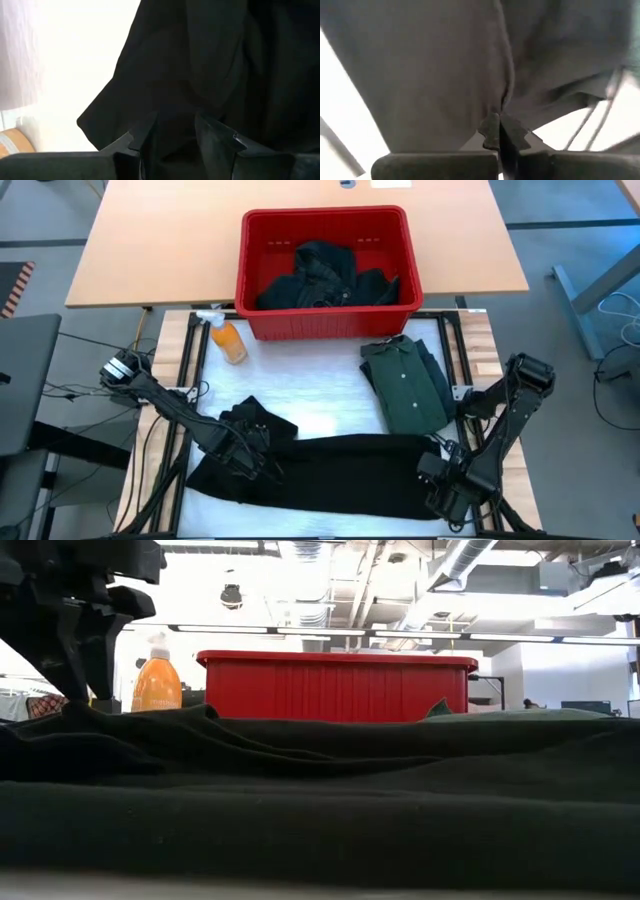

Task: Fold laundry
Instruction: Fold the black shirt

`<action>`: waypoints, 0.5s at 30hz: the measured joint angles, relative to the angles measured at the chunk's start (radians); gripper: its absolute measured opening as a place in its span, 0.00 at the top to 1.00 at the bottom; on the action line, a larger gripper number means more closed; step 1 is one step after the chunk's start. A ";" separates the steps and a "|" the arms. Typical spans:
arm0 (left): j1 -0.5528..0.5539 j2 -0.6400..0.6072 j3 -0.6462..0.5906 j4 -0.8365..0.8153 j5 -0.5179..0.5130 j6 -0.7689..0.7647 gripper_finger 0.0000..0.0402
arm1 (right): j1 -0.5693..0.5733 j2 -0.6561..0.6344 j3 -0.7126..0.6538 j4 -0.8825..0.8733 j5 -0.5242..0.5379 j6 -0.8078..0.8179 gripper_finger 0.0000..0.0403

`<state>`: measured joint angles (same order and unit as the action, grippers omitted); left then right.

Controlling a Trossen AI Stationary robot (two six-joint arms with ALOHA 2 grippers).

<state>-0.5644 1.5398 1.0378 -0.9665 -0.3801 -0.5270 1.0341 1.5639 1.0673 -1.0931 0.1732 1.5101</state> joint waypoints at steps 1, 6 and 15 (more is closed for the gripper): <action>0.000 0.000 0.000 0.000 0.000 0.000 0.70 | 0.006 0.000 0.007 0.018 -0.002 0.000 0.96; 0.000 0.000 0.000 0.000 0.000 0.000 0.70 | 0.038 0.002 0.003 0.274 -0.075 -0.026 0.96; 0.000 0.000 0.000 0.027 -0.020 0.032 0.70 | 0.031 0.064 0.001 0.280 -0.163 0.025 0.95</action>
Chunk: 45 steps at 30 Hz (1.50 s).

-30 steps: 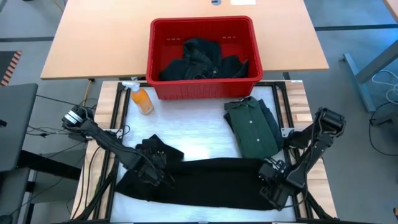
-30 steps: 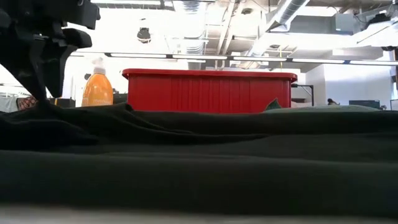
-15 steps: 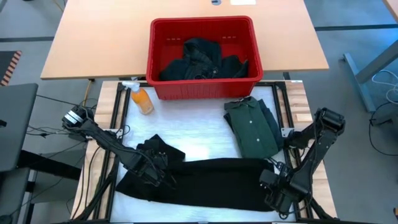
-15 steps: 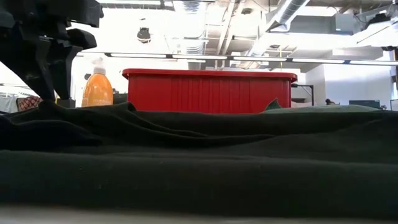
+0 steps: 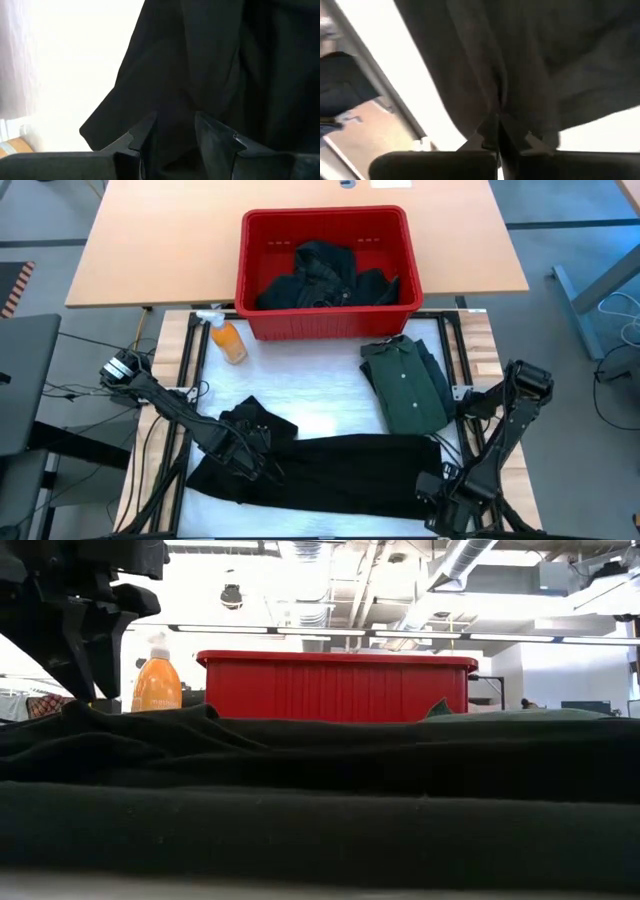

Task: Fold laundry
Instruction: Fold the black shirt

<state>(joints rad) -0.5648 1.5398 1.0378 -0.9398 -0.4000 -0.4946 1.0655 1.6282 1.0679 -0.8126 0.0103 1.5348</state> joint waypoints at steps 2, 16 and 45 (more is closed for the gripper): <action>0.000 0.000 0.000 0.001 0.001 -0.007 0.70 | -0.012 0.008 0.000 -0.034 -0.014 0.002 0.94; 0.000 0.000 0.000 0.000 0.036 -0.041 0.70 | -0.117 -0.091 0.000 -0.093 -0.223 -0.066 0.72; 0.017 0.000 0.000 0.045 0.029 -0.014 0.70 | -0.353 0.177 -0.021 0.355 0.332 -0.662 0.66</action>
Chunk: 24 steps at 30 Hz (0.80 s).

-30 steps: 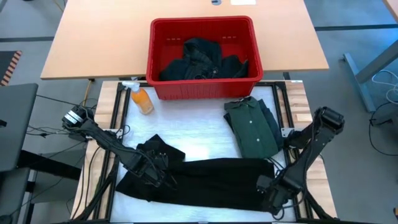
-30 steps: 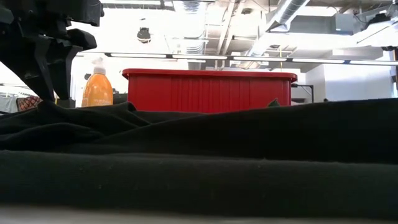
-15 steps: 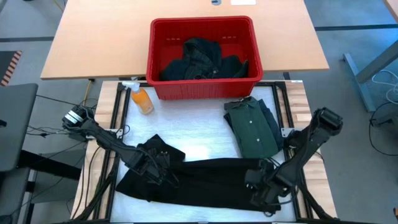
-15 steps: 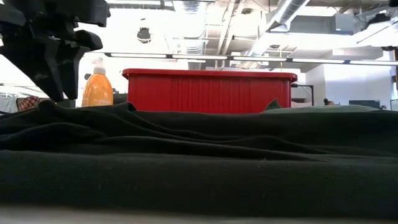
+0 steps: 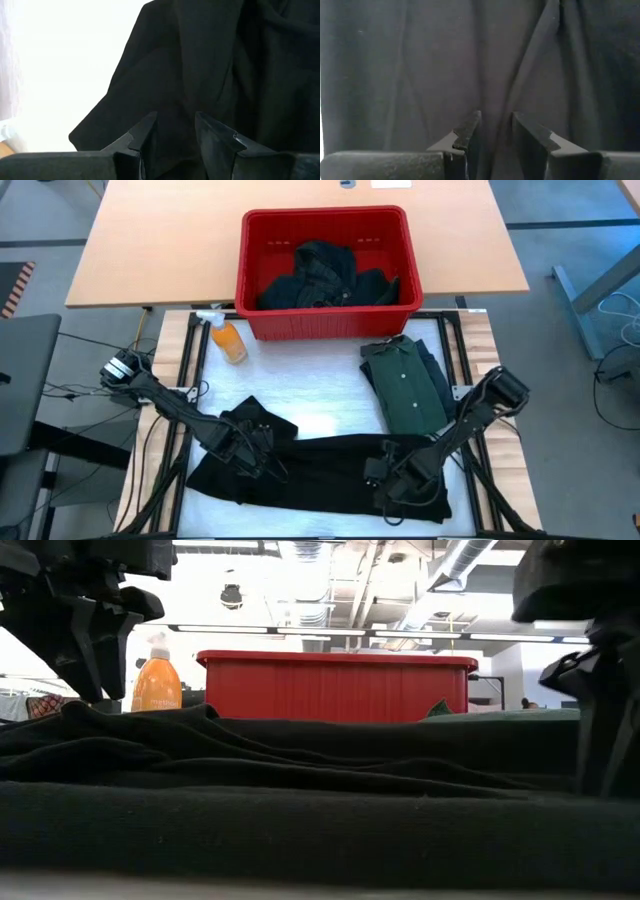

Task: Fold laundry
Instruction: Fold the black shirt

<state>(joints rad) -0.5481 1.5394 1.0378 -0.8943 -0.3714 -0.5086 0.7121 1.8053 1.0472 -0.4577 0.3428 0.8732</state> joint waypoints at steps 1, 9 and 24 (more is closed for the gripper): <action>-0.002 0.000 0.000 0.000 0.000 -0.001 0.70 | -0.004 0.006 0.000 0.004 0.000 -0.005 0.66; -0.010 0.000 0.000 0.000 0.000 -0.001 0.70 | -0.015 0.015 0.000 0.006 0.038 0.015 0.66; -0.010 0.000 0.000 0.000 -0.001 0.006 0.70 | -0.015 0.015 0.000 -0.005 0.041 0.037 0.76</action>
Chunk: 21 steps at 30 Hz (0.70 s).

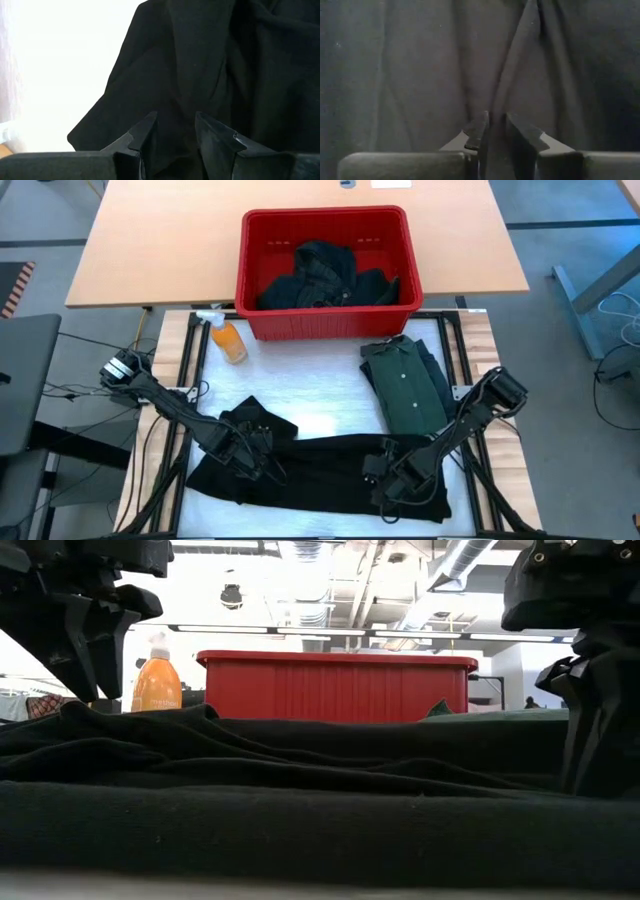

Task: Fold laundry
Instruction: Fold the black shirt

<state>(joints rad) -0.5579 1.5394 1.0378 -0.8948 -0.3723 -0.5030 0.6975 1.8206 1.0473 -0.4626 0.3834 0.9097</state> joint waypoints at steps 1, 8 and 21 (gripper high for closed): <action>0.000 0.000 0.000 0.000 0.000 0.000 0.70 | 0.000 0.000 0.000 -0.001 -0.001 0.000 0.77; -0.013 0.000 0.000 0.000 -0.002 -0.010 0.70 | 0.002 -0.003 0.001 -0.060 -0.008 0.009 0.96; -0.038 0.000 0.000 -0.004 -0.010 -0.017 0.70 | -0.073 -0.009 0.337 -0.720 -0.015 -0.195 0.96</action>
<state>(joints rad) -0.5957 1.5394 1.0378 -0.8989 -0.3822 -0.5203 0.6248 1.8118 1.3839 -1.1826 0.3686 0.7148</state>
